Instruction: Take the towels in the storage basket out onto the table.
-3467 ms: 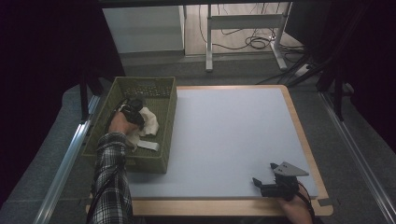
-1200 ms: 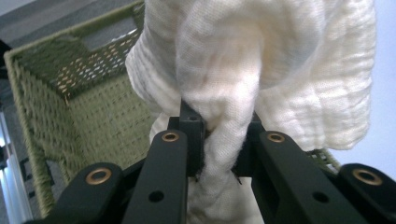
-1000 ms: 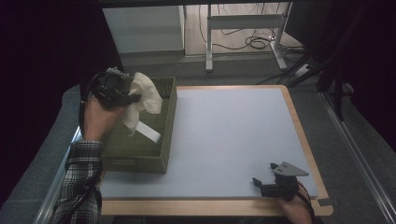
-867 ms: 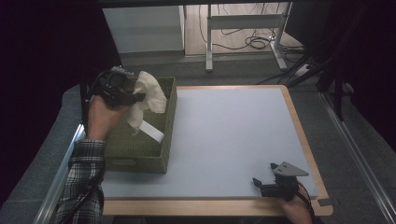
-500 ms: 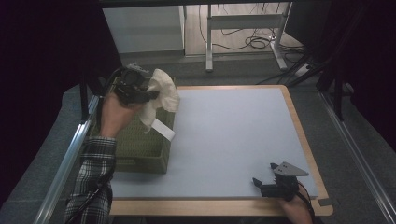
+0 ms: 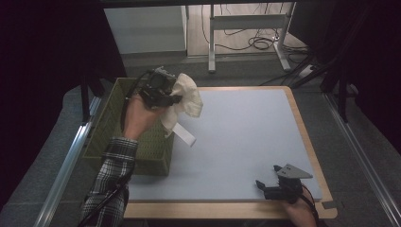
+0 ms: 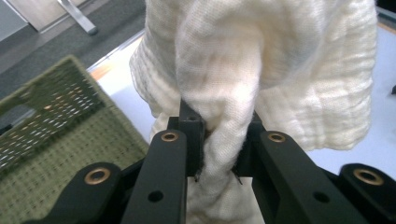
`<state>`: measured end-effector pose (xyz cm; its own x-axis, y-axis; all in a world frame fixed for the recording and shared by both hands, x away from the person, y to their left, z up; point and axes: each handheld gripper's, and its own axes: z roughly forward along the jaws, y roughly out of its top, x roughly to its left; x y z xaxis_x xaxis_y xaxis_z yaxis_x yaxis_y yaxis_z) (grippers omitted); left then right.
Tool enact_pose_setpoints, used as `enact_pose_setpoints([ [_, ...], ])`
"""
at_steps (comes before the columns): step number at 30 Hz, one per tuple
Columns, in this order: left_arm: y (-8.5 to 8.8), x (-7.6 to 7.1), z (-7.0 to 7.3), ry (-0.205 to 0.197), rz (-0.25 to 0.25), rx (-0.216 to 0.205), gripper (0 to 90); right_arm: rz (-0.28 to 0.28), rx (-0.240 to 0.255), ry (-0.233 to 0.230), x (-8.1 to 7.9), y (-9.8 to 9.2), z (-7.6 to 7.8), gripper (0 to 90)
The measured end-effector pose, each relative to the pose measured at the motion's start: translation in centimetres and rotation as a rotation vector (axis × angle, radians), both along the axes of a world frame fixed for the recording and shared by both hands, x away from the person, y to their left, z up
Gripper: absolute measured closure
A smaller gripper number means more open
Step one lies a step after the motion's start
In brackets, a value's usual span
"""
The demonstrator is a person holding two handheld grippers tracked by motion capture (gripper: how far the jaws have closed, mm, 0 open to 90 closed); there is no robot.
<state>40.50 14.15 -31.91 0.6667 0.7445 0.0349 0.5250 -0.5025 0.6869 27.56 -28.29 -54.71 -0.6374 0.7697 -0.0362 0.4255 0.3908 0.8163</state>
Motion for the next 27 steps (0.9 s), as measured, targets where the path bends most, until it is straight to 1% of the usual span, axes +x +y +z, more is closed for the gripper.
enact_pose_setpoints([
  [1, -0.4, 0.1, -0.2, -0.001, -0.008, 0.006, 78.5, 0.000, 0.000, 0.000, 0.0, 0.0, 0.0, 7.0],
  [2, -0.9, 0.2, -0.4, 0.003, -0.011, 0.002, 78.5, 0.000, 0.000, 0.000, 0.0, 0.0, 0.0, 7.0],
  [4, -1.2, 0.3, -0.5, 0.005, -0.018, 0.006, 78.5, 0.000, 0.000, 0.000, 0.0, 0.0, 0.0, 6.9],
  [6, -2.3, 0.6, -1.0, 0.011, -0.037, 0.003, 78.4, 0.000, 0.000, 0.000, 0.0, 0.0, 0.0, 7.0],
  [8, -2.6, 0.6, -1.1, 0.013, -0.042, 0.005, 78.5, 0.000, 0.000, 0.000, 0.0, 0.0, 0.0, 7.0],
  [9, -3.6, 0.8, -1.4, 0.017, -0.057, 0.007, 78.4, 0.000, 0.000, 0.000, 0.0, 0.0, 0.0, 7.0],
  [12, -4.8, 1.0, -1.8, 0.021, -0.080, 0.007, 78.5, 0.000, 0.000, 0.000, 0.0, 0.0, 0.0, 7.0],
  [14, -5.1, 1.0, -2.0, 0.026, -0.085, 0.005, 78.3, 0.000, 0.000, 0.000, 0.0, 0.0, 0.0, 7.0],
  [15, -5.7, 1.1, -2.2, 0.031, -0.096, 0.007, 78.2, 0.000, 0.000, 0.000, 0.0, 0.0, 0.0, 6.9],
  [16, -6.4, 1.3, -2.6, 0.041, -0.107, 0.000, 78.1, 0.000, 0.000, 0.000, 0.0, 0.0, 0.0, 6.9],
  [20, -8.3, 1.5, -3.6, 0.057, -0.126, -0.017, 78.1, 0.000, 0.000, 0.000, 0.0, 0.0, 0.0, 6.9],
  [24, -10.2, 1.7, -4.6, 0.071, -0.146, -0.024, 77.9, 0.000, 0.000, 0.001, 0.0, 0.0, 0.0, 7.0],
  [27, -11.4, 1.8, -5.4, 0.081, -0.164, -0.021, 77.7, 0.000, -0.001, -0.001, 0.0, 0.0, 0.0, 7.0],
])
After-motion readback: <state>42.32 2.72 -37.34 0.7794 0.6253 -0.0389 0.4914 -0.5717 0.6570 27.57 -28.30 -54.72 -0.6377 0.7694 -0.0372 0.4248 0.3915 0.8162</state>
